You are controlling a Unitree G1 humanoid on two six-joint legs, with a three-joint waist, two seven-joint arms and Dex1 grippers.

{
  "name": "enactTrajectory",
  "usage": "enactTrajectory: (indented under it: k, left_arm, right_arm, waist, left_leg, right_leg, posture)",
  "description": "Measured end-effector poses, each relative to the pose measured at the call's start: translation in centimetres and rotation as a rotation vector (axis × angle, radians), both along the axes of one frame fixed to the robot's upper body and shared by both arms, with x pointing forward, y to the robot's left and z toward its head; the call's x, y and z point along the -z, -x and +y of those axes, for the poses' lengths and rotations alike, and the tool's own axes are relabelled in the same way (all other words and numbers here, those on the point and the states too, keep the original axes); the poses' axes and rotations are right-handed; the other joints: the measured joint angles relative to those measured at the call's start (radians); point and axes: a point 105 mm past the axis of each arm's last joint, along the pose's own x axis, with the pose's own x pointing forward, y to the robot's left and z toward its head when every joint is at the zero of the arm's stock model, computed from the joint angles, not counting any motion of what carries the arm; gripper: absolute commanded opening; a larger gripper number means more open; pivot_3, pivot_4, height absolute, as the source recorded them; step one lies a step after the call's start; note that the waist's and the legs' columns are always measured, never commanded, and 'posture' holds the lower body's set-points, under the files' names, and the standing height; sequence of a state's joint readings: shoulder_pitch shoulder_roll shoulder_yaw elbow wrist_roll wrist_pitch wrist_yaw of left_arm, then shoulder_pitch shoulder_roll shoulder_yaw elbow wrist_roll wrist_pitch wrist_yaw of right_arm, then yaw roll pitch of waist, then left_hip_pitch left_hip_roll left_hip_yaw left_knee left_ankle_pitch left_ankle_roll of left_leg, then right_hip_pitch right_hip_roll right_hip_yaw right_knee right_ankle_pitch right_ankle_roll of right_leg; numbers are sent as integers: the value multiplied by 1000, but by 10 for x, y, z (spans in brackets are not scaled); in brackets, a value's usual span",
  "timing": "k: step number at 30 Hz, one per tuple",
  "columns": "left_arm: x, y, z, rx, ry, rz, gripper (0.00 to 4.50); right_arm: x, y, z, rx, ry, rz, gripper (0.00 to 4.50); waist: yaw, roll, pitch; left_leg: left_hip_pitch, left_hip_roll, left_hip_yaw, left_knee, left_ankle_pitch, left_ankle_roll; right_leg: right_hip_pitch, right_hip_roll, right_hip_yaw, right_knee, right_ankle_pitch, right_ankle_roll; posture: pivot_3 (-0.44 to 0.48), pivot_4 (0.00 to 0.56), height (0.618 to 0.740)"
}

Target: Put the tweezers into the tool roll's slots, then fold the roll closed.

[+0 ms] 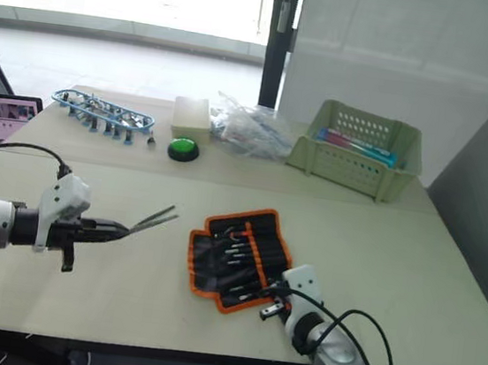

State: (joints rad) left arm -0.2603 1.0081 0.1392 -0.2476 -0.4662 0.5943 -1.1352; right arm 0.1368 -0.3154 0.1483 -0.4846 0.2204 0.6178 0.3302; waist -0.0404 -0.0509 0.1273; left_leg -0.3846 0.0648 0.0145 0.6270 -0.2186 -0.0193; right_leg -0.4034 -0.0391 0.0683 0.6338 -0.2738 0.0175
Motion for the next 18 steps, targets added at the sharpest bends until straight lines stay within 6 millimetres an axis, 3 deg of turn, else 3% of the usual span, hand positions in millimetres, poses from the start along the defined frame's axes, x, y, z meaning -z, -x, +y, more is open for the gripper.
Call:
enactTrajectory:
  k: [4, 7, 12, 18]
  left_arm:
    - [5, -2, -32, 98, -19, 64, 28]
    - [7, -16, -66, 154, -38, 64, 28]
    - [29, -14, -104, 250, -103, 136, 28]
    - [50, -18, -117, 255, -236, 148, 28]
  right_arm:
    - [-1, -1, 1, -3, -3, -2, 0]
    - [0, -3, 0, 0, 2, -2, 0]
    - [-1, -4, 4, -16, -7, -5, 0]
    - [-3, -5, 4, -20, -8, -10, 0]
  waist:
    - [-2, 0, 0]
    - [6, -2, -1]
    - [-1, -3, -1]
    - [-1, -1, -1]
  left_leg:
    - [-1, 0, 0, 0, 0, 0]
    - [-1, 1, -2, 3, 0, 0]
    - [-2, 3, -3, 2, 0, 0]
    - [0, 3, -3, 2, 0, 0]
  right_leg:
    - [0, 2, 1, 0, 3, 6]
    - [0, 8, 3, 0, 4, 6]
    - [0, 12, 5, 1, 4, 6]
    - [-1, 13, 6, 7, 2, 3]
  posture:
    - [0, 150, 738]
    - [0, 150, 738]
    - [0, 150, 738]
    - [0, 150, 738]
